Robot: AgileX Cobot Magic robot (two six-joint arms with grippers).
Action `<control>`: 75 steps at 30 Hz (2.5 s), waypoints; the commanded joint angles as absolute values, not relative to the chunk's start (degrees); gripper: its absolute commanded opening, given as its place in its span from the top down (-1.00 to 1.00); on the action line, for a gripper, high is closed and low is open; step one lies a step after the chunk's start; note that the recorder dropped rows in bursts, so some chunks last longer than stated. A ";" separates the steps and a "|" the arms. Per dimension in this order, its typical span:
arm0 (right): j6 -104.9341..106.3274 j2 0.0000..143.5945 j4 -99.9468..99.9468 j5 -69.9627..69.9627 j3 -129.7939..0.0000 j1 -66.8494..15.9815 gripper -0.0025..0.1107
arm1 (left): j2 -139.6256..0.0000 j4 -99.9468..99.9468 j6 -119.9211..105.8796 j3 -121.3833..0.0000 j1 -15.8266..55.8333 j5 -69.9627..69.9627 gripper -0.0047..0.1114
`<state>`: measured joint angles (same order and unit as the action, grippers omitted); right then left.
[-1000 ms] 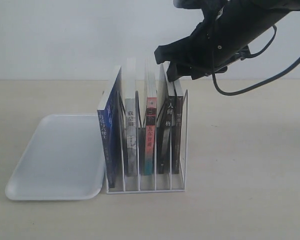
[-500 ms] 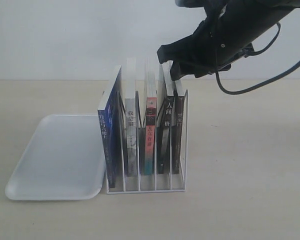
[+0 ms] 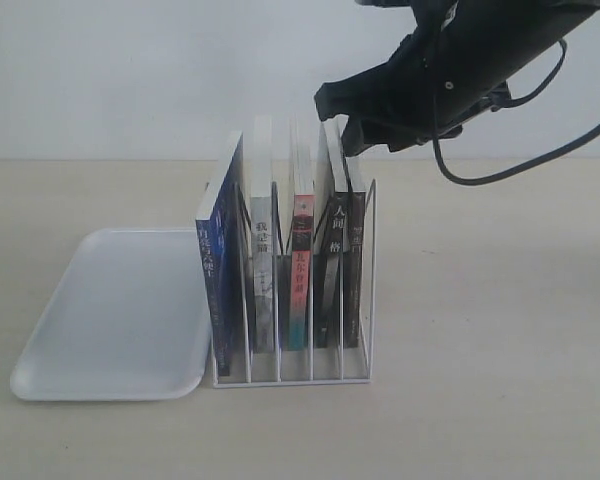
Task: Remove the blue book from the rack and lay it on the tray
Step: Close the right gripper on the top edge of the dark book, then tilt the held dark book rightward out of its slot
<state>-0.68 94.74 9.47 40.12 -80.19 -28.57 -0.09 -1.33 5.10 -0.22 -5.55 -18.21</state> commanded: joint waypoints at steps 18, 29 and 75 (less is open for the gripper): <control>-1.17 97.16 9.90 38.75 -80.04 -28.56 0.13 | 0.00 -1.37 5.54 0.00 -5.24 -18.23 0.85; -1.29 97.37 9.47 39.29 -80.04 -28.56 0.13 | 0.00 -1.37 5.54 0.00 -5.24 -18.23 0.85; -2.81 93.71 8.37 41.52 -80.15 -28.56 0.96 | 0.00 -1.37 5.54 0.00 -5.24 -18.23 0.85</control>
<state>-2.64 96.78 8.13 43.08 -79.75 -28.57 -0.09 -1.33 5.10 -0.22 -5.55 -18.21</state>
